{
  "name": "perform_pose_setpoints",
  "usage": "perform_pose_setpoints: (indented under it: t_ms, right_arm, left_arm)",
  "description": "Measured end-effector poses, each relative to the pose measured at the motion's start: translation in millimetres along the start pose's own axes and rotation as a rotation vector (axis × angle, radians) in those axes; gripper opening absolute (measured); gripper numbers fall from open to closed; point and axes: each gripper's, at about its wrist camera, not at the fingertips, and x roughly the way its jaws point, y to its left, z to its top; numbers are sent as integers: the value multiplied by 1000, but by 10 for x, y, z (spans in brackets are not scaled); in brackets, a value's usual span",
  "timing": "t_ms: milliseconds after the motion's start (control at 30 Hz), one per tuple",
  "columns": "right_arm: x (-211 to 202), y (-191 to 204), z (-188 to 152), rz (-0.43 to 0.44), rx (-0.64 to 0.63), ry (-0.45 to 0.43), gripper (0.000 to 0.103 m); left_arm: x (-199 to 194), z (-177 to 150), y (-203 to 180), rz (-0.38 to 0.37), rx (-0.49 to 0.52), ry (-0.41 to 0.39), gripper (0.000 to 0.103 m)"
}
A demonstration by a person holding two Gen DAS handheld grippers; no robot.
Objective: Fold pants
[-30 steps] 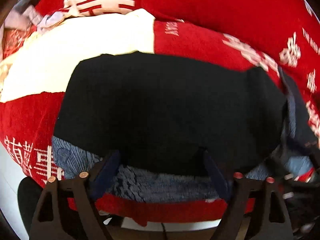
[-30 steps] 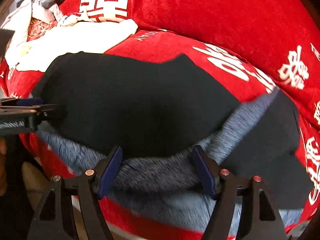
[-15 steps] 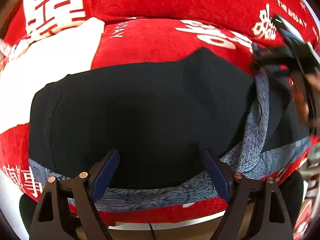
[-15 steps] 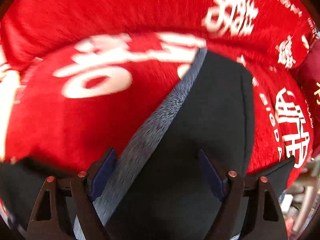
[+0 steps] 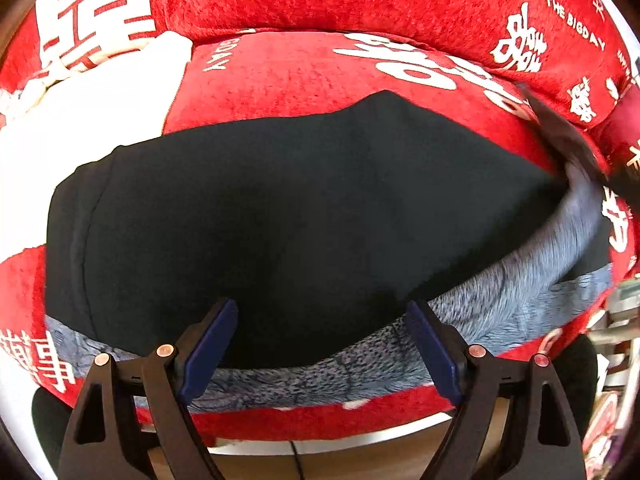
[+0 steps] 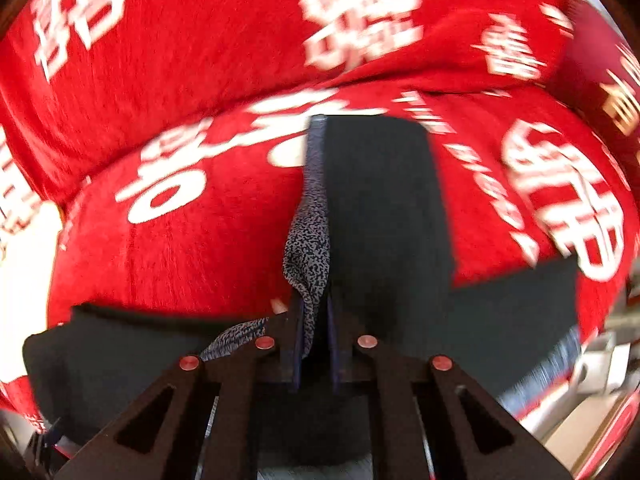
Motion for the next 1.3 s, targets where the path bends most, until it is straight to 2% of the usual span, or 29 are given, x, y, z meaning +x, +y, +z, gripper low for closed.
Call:
perform_pose_setpoints:
  t_ms: [67, 167, 300, 400, 433, 467, 500, 533, 567, 700, 833, 1000, 1100, 1133, 1200, 1233, 1267, 1300]
  right_arm:
    - [-149, -260, -270, -9, 45, -22, 11]
    - [-95, -587, -605, 10, 101, -7, 11]
    - [163, -752, -842, 33, 132, 18, 12]
    - [201, -866, -955, 59, 159, -1, 18]
    - [186, -909, -968, 66, 163, -14, 27]
    - [172, -931, -975, 53, 158, -21, 42]
    - [140, -963, -980, 25, 148, -38, 49]
    - [104, -974, -990, -1, 138, -56, 62]
    - [58, -962, -996, -32, 119, -76, 70]
    - [-119, -631, -931, -190, -89, -158, 74]
    - [-197, -39, -889, -356, -368, -227, 79]
    - [-82, 516, -862, -485, -638, -290, 79]
    - [240, 710, -710, -558, -751, -241, 81]
    - [438, 748, -621, -585, -788, -186, 81]
    - [632, 714, -552, -594, -818, -117, 79]
    - [636, 660, -483, -529, -804, -94, 59]
    - [618, 599, -420, -484, -776, -72, 18]
    - [590, 494, -341, -460, -734, -60, 6]
  left_arm:
    - [-6, -13, -47, -24, 7, 1, 86]
    - [28, -22, -185, -23, 38, 9, 86]
    - [92, -54, -445, -18, 109, 27, 86]
    - [154, -111, -612, 11, 168, 38, 86]
    - [169, -128, -647, 30, 183, 34, 86]
    - [178, -141, -669, 41, 193, 30, 87]
    - [184, -148, -680, 46, 195, 27, 89]
    - [192, -148, -684, 36, 192, 29, 92]
    - [200, -147, -688, 38, 187, 28, 93]
    - [243, -156, -724, 51, 191, 24, 96]
    - [250, -162, -713, 55, 192, 21, 97]
    - [244, -169, -696, 58, 193, 19, 97]
    - [235, -191, -725, 64, 195, 17, 99]
    - [235, -187, -720, 63, 195, 18, 99]
    - [226, -192, -706, 56, 195, 22, 99]
    - [222, -198, -700, 54, 196, 23, 99]
    - [221, -200, -688, 52, 197, 24, 99]
    - [221, -203, -683, 51, 197, 24, 99]
